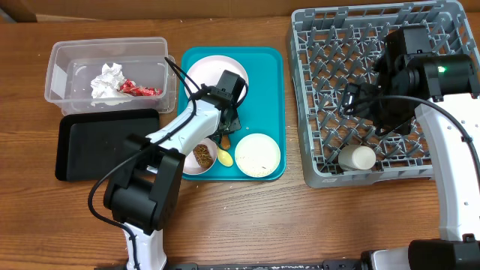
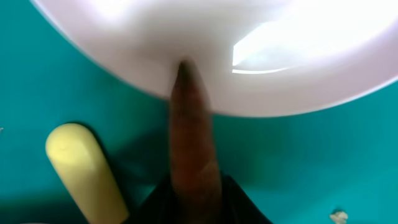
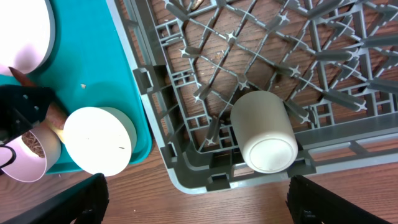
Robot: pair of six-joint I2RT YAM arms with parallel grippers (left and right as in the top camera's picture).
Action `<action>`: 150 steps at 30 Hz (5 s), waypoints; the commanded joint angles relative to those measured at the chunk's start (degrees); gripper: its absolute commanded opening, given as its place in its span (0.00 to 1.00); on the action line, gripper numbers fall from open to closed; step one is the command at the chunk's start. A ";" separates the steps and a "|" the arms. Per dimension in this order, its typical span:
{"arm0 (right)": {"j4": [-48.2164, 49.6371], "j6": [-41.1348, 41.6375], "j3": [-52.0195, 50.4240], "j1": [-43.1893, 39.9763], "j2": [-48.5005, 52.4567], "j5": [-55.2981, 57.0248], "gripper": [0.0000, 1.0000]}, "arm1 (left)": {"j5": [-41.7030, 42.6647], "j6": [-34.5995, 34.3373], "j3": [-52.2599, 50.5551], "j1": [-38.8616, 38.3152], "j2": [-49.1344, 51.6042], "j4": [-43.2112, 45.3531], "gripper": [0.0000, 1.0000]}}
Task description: Sort waste into correct bins and load items into the dishwasher
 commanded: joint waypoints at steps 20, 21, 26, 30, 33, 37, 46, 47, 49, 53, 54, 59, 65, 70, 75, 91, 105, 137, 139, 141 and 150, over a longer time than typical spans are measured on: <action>1.22 -1.49 0.07 0.39 -0.57 0.02 0.94 | 4.13 17.33 62.38 20.35 -1.16 -59.10 0.04; 1.22 -1.49 0.07 0.39 -0.57 0.02 0.94 | 5.49 17.81 62.27 22.21 -2.21 -59.10 0.04; 1.16 -1.46 0.07 0.39 -0.57 -0.15 0.94 | 2.60 17.42 48.02 31.74 -13.86 -59.10 0.04; 1.55 -1.46 0.07 0.39 -0.57 -0.15 0.94 | -7.96 -1.57 31.82 37.94 -21.05 -56.96 0.04; 1.66 -1.46 0.07 0.39 -0.57 -0.15 0.94 | -7.96 -15.34 21.73 40.11 -21.88 -51.82 0.04; 1.60 -1.44 0.07 0.55 -0.57 -0.15 0.94 | -7.56 -25.24 5.35 40.19 -20.92 -37.73 0.04; 1.64 -1.46 0.07 0.55 -0.57 -0.15 0.94 | -1.90 -27.39 -18.01 40.19 -20.06 -4.15 0.15; 1.64 -1.44 0.07 0.55 -0.57 -0.17 0.94 | -1.95 -26.25 -18.03 40.19 -20.06 -4.07 0.24; 1.68 -1.44 0.07 0.55 -0.57 -0.17 0.94 | -1.84 -21.42 -17.66 40.19 -20.06 -3.04 0.44; 1.70 -1.46 0.07 0.55 -0.57 -0.17 0.95 | 4.92 0.33 -10.23 40.19 -20.09 -6.10 0.64; 1.70 -1.46 0.07 0.55 -0.57 -0.15 0.95 | 6.78 4.17 -6.69 40.17 -20.09 -8.74 0.64; 2.69 -1.46 0.07 0.55 -0.57 -2.08 0.95 | 12.87 17.73 7.78 35.65 -20.09 -20.68 0.66; 1.88 -1.49 0.07 0.55 -0.57 -2.60 0.96 | 11.52 23.34 9.46 12.79 -20.06 -23.15 0.70; 1.95 -1.70 0.07 0.55 -0.57 -2.47 0.96 | 5.31 21.35 8.70 0.72 -20.04 -22.88 0.59; 1.92 -1.92 0.07 0.55 -0.57 -2.45 0.96 | 5.49 17.53 2.08 -0.96 -19.23 -18.75 0.47; 1.86 -1.90 0.07 0.55 -0.57 -1.84 0.96 | 5.97 13.66 -3.82 -0.90 -4.11 -11.26 0.13; 1.42 -1.92 0.07 0.55 -0.57 -1.81 0.96 | 5.57 13.70 10.49 -0.66 -4.22 -26.49 0.04; 0.13 -2.99 0.07 0.55 -0.57 -1.40 0.96 | 94.40 57.75 9.03 65.59 4.33 -34.05 0.04; 0.02 -2.99 0.07 0.55 -0.57 -1.40 0.96 | 97.48 57.90 9.03 65.55 7.17 -35.47 0.04; -0.07 -2.99 0.07 0.55 -0.57 -1.40 0.96 | 99.01 58.51 9.03 65.48 8.70 -38.91 0.04; -0.09 -2.99 0.07 0.55 -0.57 -1.40 0.96 | 98.12 73.68 9.16 65.51 2.49 -49.81 0.04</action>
